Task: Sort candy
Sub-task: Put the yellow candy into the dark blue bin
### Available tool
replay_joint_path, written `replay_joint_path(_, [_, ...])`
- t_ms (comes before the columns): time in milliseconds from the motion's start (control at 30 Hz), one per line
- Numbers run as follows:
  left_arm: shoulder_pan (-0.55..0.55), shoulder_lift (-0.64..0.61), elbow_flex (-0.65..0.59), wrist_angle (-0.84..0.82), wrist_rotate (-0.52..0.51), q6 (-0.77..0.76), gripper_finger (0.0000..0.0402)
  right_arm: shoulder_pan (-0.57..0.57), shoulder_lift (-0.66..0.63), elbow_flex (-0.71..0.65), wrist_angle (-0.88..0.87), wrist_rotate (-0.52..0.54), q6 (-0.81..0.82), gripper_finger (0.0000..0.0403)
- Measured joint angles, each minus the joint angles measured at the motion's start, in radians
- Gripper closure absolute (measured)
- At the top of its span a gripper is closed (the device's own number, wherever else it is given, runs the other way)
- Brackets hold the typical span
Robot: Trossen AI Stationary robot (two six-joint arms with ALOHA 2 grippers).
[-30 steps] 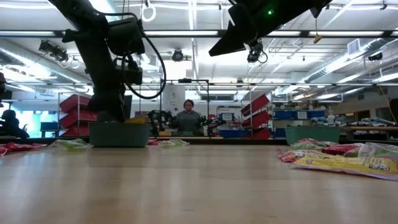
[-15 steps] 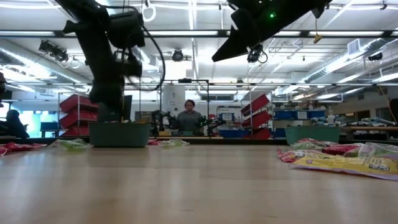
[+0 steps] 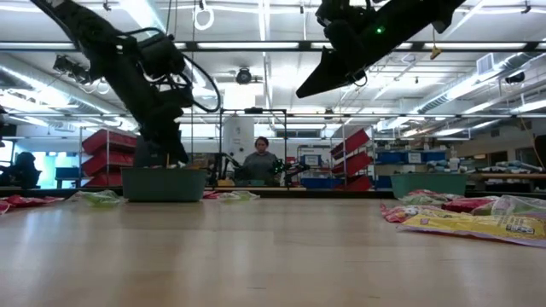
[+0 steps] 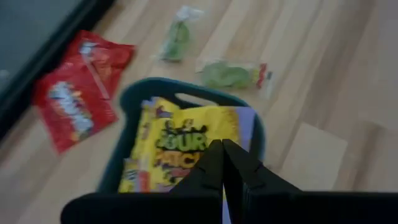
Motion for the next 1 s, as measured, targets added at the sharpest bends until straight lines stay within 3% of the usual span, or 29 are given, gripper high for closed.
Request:
replay_joint_path(400, [0.081, 0.026, -0.102, 0.088, 0.014, 0.026, 0.0401, -0.009, 0.0, -0.011, 0.018, -0.009, 0.023, 0.0403])
replay_joint_path(733, [0.08, -0.012, -0.044, 0.07, 0.009, 0.046, 0.0401, -0.012, -0.002, -0.011, 0.011, -0.012, 0.021, 0.0403])
replay_joint_path(867, [0.079, -0.03, -0.04, 0.094, 0.094, 0.02, 0.0401, -0.013, -0.015, -0.011, -0.076, -0.161, 0.088, 0.0398])
replay_joint_path(1000, [0.057, -0.052, -0.08, 0.235, 0.196, -0.031, 0.0401, 0.005, -0.015, -0.011, -0.185, -0.323, 0.191, 0.0377])
